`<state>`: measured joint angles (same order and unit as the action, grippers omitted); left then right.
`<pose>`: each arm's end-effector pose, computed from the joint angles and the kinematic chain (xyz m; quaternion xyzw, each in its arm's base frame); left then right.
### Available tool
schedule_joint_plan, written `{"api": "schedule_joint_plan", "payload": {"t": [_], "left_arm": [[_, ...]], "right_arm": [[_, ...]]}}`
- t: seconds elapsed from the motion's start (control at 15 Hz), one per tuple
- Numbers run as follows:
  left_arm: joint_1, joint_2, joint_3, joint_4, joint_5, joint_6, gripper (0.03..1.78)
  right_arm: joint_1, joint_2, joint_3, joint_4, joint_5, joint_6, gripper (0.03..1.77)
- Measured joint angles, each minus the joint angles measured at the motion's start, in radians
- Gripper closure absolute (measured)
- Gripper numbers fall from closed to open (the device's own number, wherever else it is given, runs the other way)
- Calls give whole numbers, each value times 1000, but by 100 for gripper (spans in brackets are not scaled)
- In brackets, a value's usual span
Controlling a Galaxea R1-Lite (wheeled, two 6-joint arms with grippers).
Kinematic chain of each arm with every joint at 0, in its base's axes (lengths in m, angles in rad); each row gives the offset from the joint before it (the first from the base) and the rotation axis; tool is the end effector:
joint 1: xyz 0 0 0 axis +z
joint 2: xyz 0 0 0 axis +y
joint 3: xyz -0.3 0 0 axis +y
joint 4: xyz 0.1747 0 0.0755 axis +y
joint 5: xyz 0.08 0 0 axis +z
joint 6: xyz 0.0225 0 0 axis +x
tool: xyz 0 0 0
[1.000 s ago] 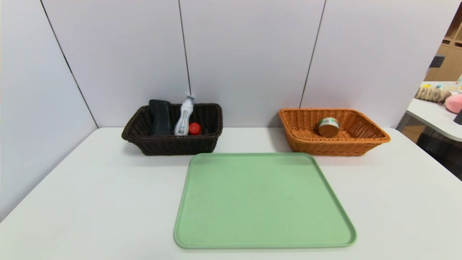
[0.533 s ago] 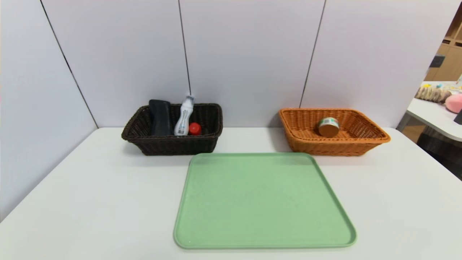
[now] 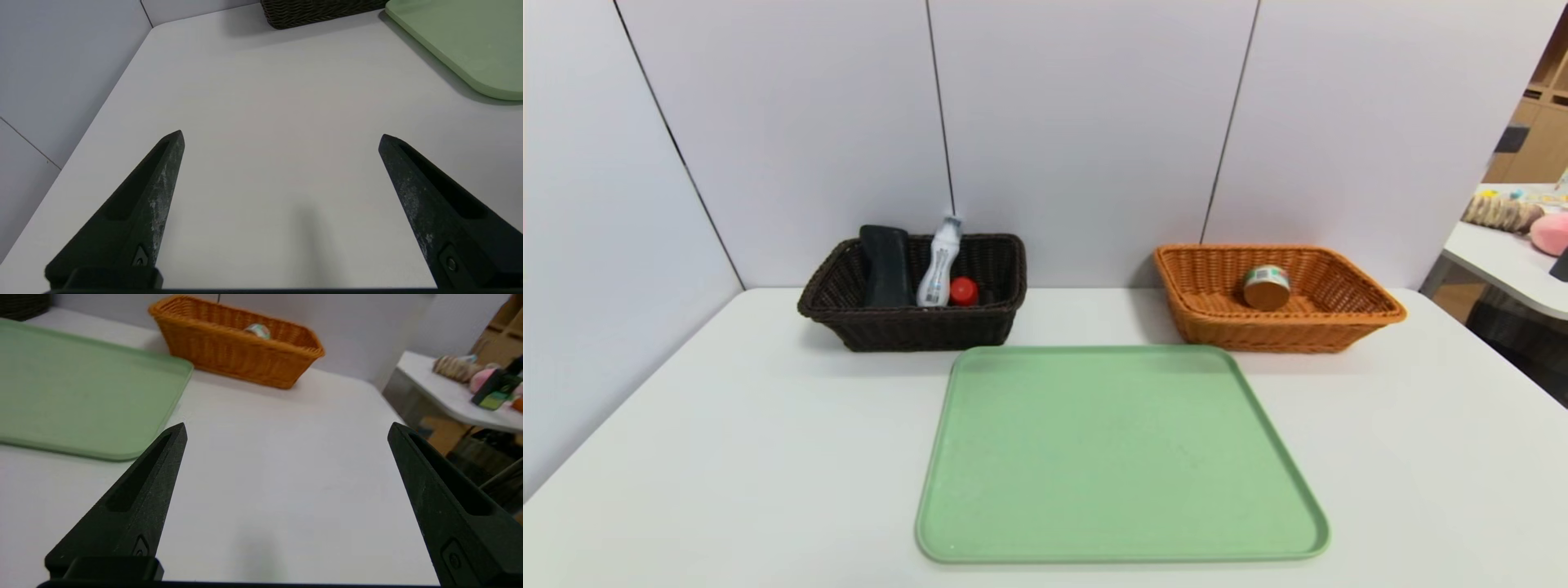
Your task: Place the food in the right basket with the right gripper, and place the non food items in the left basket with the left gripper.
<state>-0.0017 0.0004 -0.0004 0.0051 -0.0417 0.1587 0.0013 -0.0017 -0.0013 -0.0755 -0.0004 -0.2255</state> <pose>-0.0228 -0.0009 0.0751 0.0792 0.0008 -0.0218 0.9966 -0.0233 0.0000 0.0836 -0.1124 -0.0390 -0.0040 0.9929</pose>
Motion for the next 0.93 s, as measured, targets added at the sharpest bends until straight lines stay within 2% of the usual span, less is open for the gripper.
{"api": "schedule_joint_plan", "payload": {"t": [0.33, 0.93], "left_arm": [[0, 0, 0, -1, 9, -105, 12], [0, 0, 0, 0, 24, -117, 12]], "right_arm": [[0, 0, 0, 4, 6, 12, 11], [0, 0, 1, 4, 11, 1, 11]]}}
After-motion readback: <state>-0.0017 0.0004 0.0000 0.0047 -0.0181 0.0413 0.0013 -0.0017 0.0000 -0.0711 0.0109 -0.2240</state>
